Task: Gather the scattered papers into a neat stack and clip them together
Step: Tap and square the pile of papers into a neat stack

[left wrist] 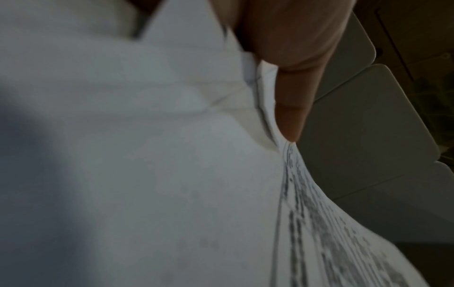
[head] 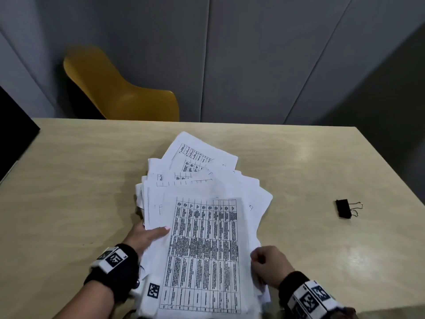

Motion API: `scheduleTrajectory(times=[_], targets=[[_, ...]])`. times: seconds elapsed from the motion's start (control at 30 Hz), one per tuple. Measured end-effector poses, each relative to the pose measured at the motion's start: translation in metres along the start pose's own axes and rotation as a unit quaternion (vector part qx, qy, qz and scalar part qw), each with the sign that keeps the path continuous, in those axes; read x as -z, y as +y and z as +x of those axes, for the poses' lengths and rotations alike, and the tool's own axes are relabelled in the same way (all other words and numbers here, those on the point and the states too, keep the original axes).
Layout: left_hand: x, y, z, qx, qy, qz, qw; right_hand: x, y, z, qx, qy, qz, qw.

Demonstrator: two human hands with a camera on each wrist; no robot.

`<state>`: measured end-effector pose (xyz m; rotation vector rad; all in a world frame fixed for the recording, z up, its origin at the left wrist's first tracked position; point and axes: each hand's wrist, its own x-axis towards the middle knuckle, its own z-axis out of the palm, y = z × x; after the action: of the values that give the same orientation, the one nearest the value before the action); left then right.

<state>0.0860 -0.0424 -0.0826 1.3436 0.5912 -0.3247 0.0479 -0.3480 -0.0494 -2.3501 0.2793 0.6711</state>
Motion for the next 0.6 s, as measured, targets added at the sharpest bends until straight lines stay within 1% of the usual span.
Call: scheduleTrajectory(times=[0.03,0.07,0.1,0.13,0.17,0.2,0.27,0.37,0.4,0.5,0.6], targets=[[0.002,-0.001,0.001,0.004,-0.007,0.000,1.000,0.005,0.001,0.006,-0.008,0.016,0.021,1.000],[0.003,-0.002,0.002,0.006,-0.011,0.000,1.000,0.011,0.003,0.015,-0.016,0.064,0.054,0.996],[0.003,-0.004,0.002,0.009,-0.014,-0.002,1.000,0.018,0.004,0.028,-0.043,0.120,0.099,0.987],[0.003,-0.005,0.002,0.008,-0.018,-0.004,1.000,0.024,0.006,0.043,-0.069,0.168,0.155,0.971],[0.002,-0.006,0.003,0.006,-0.021,-0.008,1.000,0.029,0.004,0.055,-0.091,0.193,0.196,0.957],[0.002,-0.006,0.002,0.004,-0.023,-0.012,1.000,0.032,0.002,0.068,-0.099,0.204,0.217,0.949],[0.002,-0.005,0.001,-0.002,-0.024,-0.016,1.000,0.037,-0.009,0.082,-0.091,0.205,0.221,0.949],[0.002,-0.003,-0.001,-0.005,-0.033,-0.021,0.999,0.037,-0.019,0.095,-0.105,0.198,0.233,0.946],[0.003,-0.003,-0.001,-0.004,-0.036,-0.022,0.999,0.035,-0.019,0.099,-0.096,0.206,0.232,0.946],[0.003,-0.001,-0.002,0.006,-0.041,-0.037,0.998,0.037,-0.022,0.101,-0.067,0.255,0.198,0.944],[0.003,-0.003,0.000,0.009,-0.056,-0.048,0.997,0.052,-0.022,0.102,-0.048,0.267,0.155,0.950]])
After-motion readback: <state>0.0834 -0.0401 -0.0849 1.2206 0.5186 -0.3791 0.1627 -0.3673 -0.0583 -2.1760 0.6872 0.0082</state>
